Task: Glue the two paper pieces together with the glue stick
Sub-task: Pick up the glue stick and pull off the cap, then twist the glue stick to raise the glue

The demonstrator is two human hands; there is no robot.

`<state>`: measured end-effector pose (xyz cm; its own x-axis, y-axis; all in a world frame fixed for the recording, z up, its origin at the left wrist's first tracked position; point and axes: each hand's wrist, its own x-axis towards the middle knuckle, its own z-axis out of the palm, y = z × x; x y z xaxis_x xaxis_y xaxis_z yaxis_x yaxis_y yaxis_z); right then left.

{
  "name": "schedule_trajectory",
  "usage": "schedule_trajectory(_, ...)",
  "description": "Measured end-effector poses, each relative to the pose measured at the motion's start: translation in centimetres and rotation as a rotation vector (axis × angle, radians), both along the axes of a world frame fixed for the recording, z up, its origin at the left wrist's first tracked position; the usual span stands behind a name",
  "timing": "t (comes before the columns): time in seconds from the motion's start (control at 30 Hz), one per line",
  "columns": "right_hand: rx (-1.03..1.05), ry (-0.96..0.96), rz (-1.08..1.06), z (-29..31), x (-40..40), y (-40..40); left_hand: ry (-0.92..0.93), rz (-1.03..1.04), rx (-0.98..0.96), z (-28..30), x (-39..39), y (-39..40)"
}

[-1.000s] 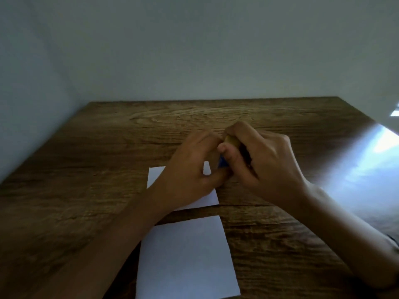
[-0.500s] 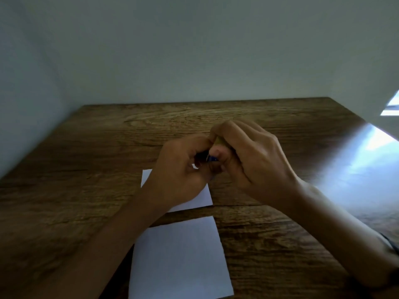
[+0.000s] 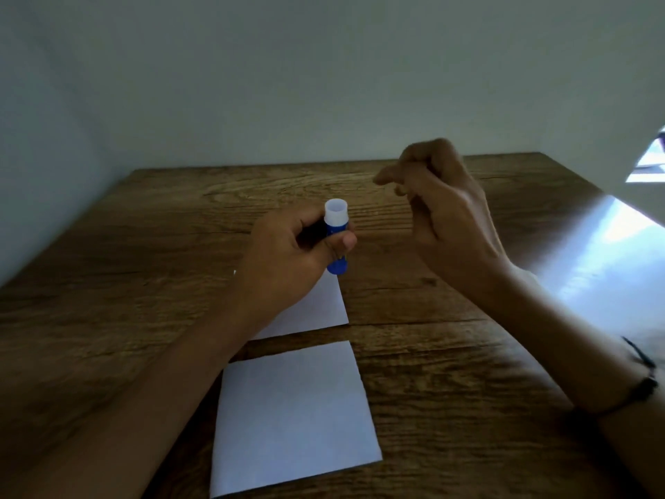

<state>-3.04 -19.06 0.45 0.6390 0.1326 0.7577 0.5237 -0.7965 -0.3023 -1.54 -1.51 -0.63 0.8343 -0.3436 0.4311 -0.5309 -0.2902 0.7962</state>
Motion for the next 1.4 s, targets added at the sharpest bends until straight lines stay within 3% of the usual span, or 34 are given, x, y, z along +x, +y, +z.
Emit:
schedule_trajectory(0.3, 0.200, 0.247, -0.167, -1.7, 1.6, -1.7, -0.025, 0.036, 0.002, 0.1, -0.2, 0.0)
schedule_trajectory(0.63, 0.003, 0.437, -0.139, -2.3, 1.8, -2.1, -0.045, 0.036, -0.009, -0.2, 0.1, 0.2)
schedule_trajectory(0.7, -0.062, 0.350, -0.184, -2.0, 1.7, -1.8, -0.026, 0.045, -0.015, -0.2, 0.2, 0.2)
schedule_trajectory(0.77, -0.076, 0.145, -0.168, -0.9, 1.2, -1.1, 0.032, 0.065, -0.047, -0.2, 0.5, 0.3)
schedule_trajectory(0.83, -0.006, 0.065, -0.053, -0.2, 0.3, 0.2, 0.123, 0.068, -0.139, -0.2, 0.8, 0.4)
schedule_trajectory(0.97, 0.209, 0.377, 0.127, -1.3, -1.0, 3.2, 0.252, 0.047, -0.286, -0.3, 1.1, 0.4)
schedule_trajectory(1.07, 0.261, 0.444, 0.174, -2.3, -0.8, 3.8, 0.280, 0.025, -0.343, -0.4, 1.1, 0.4)
schedule_trajectory(1.27, 0.808, 0.696, 0.299, -2.2, -0.6, 3.6, 0.305, 0.042, -0.394, -0.6, 1.2, 0.1)
schedule_trajectory(1.4, 1.059, 0.933, 0.527, -1.8, -0.6, 3.5, 0.279, 0.033, -0.417, -0.3, 1.0, 0.4)
